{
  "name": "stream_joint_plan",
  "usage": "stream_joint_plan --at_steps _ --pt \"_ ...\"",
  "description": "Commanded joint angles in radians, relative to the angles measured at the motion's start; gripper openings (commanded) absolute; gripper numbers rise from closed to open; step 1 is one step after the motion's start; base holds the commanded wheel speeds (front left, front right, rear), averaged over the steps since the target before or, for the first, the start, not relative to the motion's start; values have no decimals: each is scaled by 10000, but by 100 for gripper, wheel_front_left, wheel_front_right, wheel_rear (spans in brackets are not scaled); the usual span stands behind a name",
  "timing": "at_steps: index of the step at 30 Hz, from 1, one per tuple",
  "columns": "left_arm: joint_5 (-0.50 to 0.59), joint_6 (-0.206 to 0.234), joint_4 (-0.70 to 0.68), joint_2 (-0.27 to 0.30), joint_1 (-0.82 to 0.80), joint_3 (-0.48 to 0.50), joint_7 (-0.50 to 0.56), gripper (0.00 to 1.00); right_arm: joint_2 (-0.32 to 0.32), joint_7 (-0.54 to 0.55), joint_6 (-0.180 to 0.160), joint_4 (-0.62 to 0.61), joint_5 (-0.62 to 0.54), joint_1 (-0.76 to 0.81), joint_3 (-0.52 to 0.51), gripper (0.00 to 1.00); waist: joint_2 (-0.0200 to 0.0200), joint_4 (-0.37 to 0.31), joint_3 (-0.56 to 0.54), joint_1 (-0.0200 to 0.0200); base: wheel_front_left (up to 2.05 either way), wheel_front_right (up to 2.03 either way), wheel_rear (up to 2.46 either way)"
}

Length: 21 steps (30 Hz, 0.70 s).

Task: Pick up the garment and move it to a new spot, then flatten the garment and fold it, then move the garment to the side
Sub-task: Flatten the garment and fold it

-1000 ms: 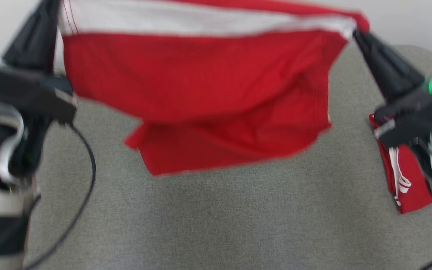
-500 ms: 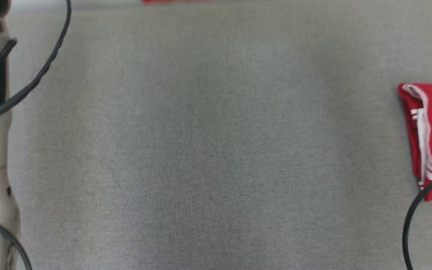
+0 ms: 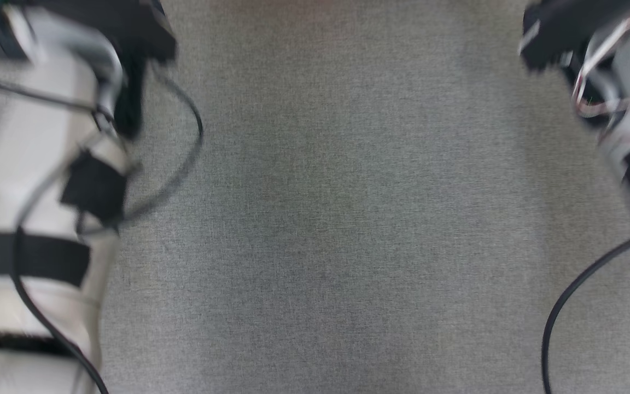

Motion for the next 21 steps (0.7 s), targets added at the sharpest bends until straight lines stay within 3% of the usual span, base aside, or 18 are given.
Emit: stream_joint_plan --at_steps 1,13,21 --pt "-248 -61 -227 -31 746 58 -94 0 8 -46 -17 -103 446 725 -10 0 -3 69 129 -4 0 0 0" --pt "-161 471 -3054 -101 4843 455 -80 0 -506 -33 -17 -1777 1537 4040 644 0 -3 -156 -763 -4 0 0 0" --pt "-366 675 -4795 142 7700 170 553 0 -994 -33 -17 -2597 777 6287 787 0 -3 -169 -1785 -4 0 0 0"
